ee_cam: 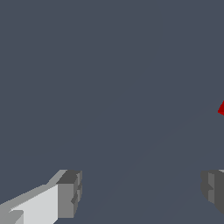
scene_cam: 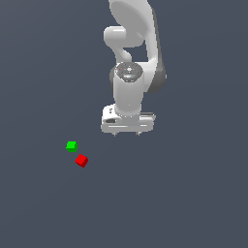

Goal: Stack the red cube on top of the green cube.

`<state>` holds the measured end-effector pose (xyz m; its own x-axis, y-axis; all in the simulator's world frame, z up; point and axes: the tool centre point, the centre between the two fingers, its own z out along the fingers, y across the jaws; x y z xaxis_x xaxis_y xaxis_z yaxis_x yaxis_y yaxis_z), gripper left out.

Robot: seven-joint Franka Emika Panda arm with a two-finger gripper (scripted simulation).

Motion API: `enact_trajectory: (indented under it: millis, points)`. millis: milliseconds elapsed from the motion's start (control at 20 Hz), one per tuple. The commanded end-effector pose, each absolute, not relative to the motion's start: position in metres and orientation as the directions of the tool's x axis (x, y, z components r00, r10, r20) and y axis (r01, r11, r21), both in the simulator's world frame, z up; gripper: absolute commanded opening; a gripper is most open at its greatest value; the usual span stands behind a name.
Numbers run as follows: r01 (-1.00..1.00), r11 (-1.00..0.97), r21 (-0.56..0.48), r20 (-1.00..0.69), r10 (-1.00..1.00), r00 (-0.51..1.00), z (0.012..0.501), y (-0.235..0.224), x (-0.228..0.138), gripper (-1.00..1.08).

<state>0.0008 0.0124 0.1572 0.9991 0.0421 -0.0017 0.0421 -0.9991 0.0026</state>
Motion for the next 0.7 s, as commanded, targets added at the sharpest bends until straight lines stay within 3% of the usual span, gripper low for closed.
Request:
enact_trajectory:
  millis: [0,650]
  points:
    - [0.042,-0.999,0.003,-0.002,0.042,0.999,0.157,0.012,0.001,1.0]
    - [-0.083,-0.997,0.004,-0.001,-0.083,0.997,0.134,-0.04,0.027,1.0]
